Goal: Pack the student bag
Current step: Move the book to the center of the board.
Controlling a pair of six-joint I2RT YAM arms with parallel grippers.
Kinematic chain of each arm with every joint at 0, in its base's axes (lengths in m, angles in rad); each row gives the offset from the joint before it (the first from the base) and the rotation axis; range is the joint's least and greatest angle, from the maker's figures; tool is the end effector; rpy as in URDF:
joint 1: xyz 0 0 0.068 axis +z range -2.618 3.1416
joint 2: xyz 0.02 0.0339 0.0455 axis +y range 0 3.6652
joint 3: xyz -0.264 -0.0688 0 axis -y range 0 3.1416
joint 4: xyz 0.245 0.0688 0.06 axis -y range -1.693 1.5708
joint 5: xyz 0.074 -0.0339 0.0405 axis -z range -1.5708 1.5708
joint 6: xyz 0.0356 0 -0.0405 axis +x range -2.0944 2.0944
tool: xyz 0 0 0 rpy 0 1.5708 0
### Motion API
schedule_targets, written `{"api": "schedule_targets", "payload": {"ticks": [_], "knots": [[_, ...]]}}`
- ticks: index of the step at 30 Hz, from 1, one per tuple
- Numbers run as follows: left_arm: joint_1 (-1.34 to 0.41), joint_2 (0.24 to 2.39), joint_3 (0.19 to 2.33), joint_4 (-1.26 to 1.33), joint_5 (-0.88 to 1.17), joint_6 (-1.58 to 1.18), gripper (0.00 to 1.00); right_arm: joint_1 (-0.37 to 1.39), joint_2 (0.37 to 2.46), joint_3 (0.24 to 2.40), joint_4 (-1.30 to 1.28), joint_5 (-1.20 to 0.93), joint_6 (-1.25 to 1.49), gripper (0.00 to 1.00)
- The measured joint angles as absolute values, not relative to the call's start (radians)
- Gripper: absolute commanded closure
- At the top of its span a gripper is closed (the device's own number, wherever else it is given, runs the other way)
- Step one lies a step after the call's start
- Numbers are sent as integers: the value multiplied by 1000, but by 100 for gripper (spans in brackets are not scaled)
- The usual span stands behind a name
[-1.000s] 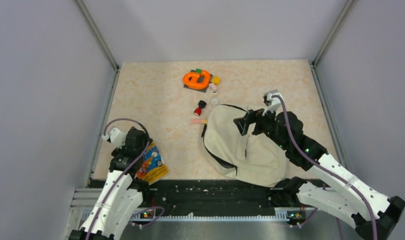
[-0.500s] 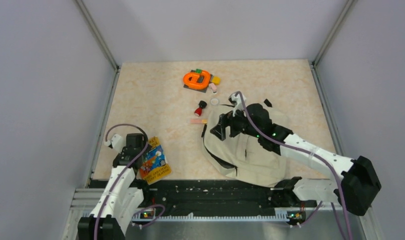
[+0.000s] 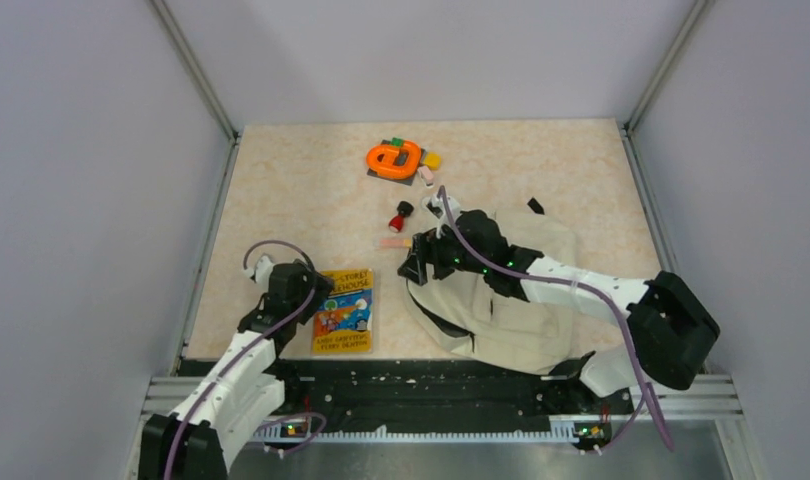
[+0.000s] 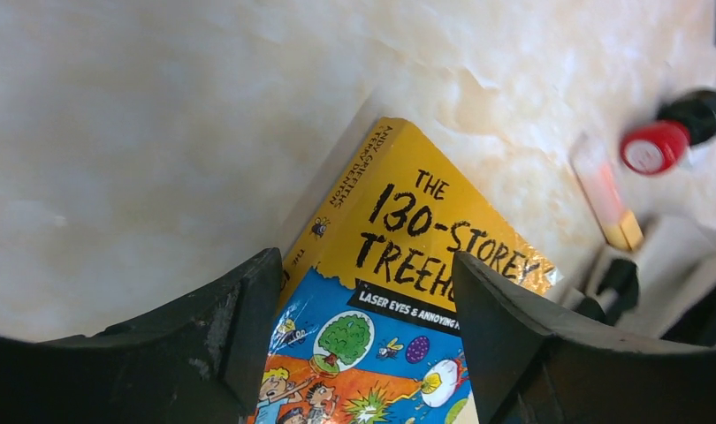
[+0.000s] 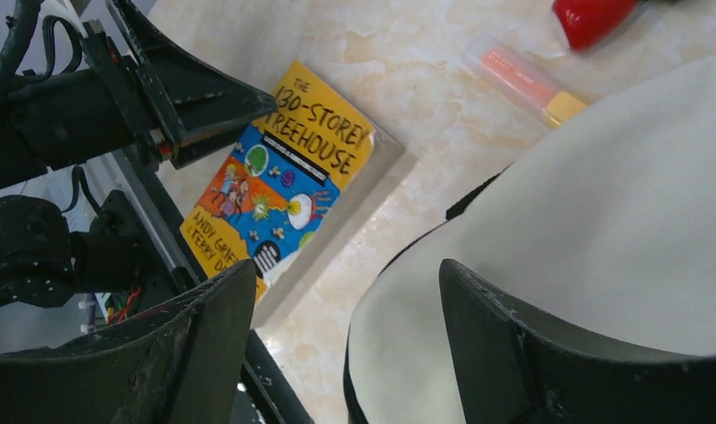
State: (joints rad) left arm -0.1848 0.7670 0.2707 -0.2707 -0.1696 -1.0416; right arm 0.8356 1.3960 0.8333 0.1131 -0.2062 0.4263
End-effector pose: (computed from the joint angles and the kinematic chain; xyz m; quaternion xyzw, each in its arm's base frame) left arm 0.1510 -0.0221 0.1571 -0.4111 0.8204 -0.1606 0.3636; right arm 0.2034 0.2358 0.2462 -0.2248 0.8137 0.3824 0.3756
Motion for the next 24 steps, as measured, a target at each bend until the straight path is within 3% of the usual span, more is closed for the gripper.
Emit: {"api": "schedule_targets", "payload": {"ticks": [4, 13, 24], "knots": [[-265, 782, 279, -245, -164, -1070, 23, 862, 1472, 853, 157, -199, 482, 26], [-273, 721, 311, -322, -257, -1021, 18, 939, 1632, 940, 194, -102, 538, 25], [-273, 721, 292, -321, -171, -961, 20, 966, 1906, 1104, 176, -80, 549, 33]]}}
